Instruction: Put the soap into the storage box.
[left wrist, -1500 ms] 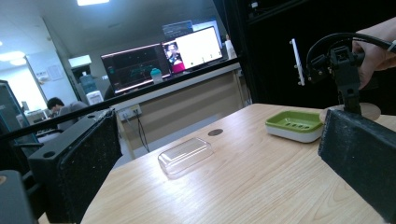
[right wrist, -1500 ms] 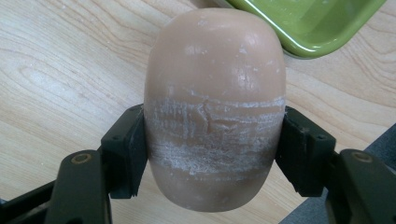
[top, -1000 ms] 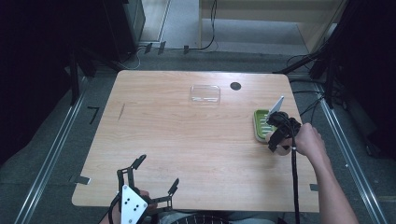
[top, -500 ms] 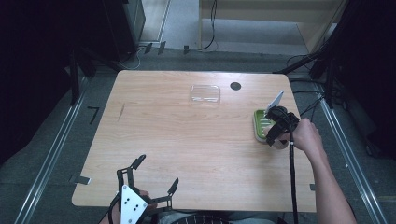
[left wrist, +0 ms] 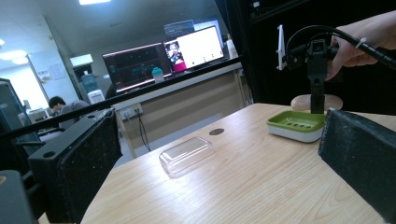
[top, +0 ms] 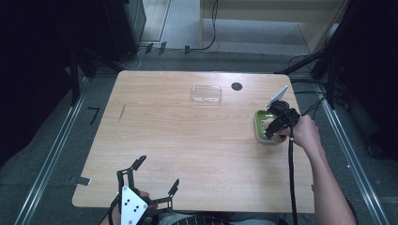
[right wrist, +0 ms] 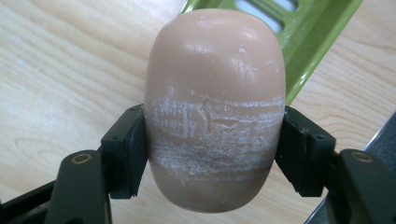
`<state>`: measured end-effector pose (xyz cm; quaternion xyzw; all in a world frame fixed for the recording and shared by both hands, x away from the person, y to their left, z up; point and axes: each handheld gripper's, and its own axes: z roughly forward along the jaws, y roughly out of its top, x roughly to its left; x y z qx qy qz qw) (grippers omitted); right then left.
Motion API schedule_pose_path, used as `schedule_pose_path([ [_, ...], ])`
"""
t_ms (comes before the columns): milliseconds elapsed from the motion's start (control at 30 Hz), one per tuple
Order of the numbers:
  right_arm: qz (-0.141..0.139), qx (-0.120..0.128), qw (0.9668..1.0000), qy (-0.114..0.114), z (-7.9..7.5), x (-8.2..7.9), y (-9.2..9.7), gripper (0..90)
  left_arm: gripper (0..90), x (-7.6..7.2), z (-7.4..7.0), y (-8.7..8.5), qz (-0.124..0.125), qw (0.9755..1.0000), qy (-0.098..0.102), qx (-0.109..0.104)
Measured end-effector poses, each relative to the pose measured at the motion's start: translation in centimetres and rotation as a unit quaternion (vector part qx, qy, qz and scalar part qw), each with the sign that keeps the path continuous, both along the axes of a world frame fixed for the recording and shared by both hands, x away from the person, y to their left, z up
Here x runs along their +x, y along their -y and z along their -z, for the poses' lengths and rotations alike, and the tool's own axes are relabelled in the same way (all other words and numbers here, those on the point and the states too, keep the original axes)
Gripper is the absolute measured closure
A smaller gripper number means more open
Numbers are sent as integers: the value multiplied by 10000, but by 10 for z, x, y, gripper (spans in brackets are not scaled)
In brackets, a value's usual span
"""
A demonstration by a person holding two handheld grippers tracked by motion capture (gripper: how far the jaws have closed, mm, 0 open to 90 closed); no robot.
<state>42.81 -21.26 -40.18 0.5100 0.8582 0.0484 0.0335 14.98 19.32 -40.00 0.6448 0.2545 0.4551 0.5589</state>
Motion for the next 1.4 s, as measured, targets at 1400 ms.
schedule_pose_path([
  [1400,895,696,9924,476,29,26,16,334,0,-1,0,-2,-32,10000,7,-21],
])
